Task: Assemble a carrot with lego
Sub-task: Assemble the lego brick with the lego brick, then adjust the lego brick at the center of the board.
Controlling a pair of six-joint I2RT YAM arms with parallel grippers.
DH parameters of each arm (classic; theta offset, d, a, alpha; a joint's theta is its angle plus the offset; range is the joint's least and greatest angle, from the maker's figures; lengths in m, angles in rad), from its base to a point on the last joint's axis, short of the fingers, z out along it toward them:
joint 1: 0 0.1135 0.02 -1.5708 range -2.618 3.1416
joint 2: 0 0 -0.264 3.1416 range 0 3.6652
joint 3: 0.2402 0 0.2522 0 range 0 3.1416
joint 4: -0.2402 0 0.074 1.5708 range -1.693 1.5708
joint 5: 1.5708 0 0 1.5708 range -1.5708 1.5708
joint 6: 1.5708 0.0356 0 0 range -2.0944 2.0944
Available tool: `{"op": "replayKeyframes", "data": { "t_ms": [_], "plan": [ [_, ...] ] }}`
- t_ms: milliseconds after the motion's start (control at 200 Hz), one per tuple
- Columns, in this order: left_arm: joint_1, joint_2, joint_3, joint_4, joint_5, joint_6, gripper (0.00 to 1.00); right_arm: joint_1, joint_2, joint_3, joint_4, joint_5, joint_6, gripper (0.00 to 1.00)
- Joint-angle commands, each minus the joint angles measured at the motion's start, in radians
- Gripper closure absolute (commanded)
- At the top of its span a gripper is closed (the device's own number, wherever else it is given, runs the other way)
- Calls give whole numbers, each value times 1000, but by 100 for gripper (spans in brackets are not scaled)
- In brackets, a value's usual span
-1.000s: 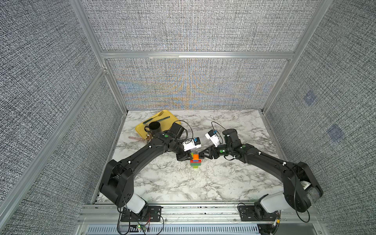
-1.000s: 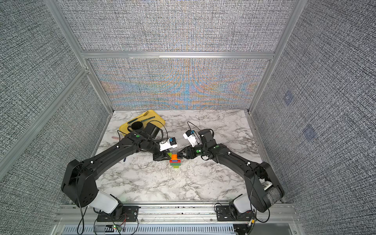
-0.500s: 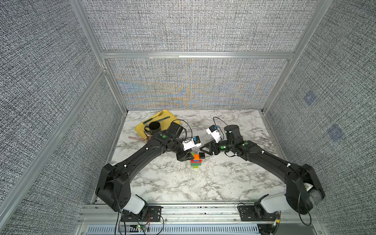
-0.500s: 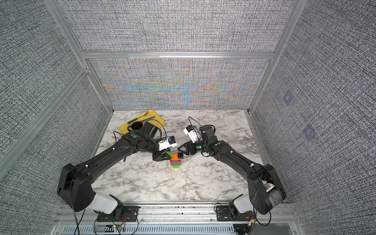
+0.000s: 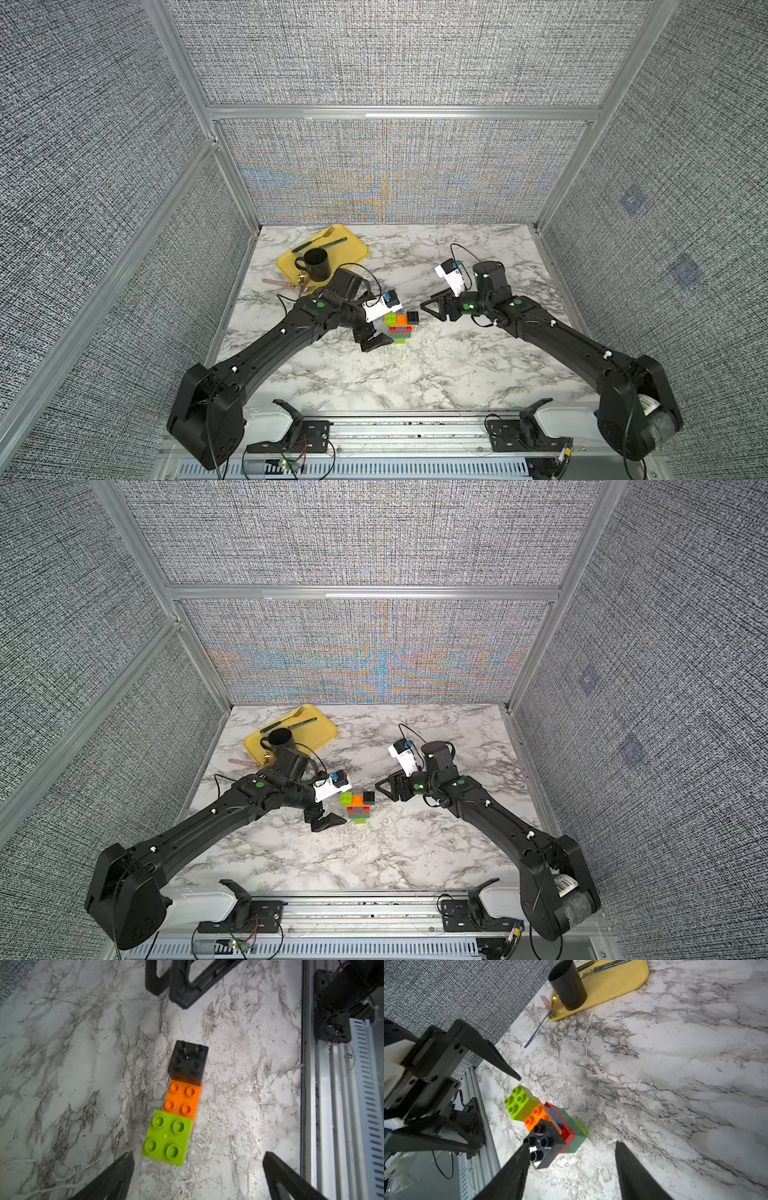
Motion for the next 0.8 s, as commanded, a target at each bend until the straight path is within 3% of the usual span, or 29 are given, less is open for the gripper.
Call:
{"op": "replayKeyframes", "data": {
  "t_ms": [0, 215, 460, 796],
  "plan": [
    [1, 10, -20, 133, -20, 45, 0, -1, 2, 1, 41, -25, -21, 33],
    [1, 135, 30, 138, 69, 118, 4, -4, -6, -23, 42, -29, -30, 33],
    [0, 244, 96, 109, 154, 113, 22, -14, -16, -39, 44, -29, -28, 33],
    [0, 275, 91, 120, 152, 79, 39, -16, 1, -39, 49, -38, -25, 33]
  ]
}}
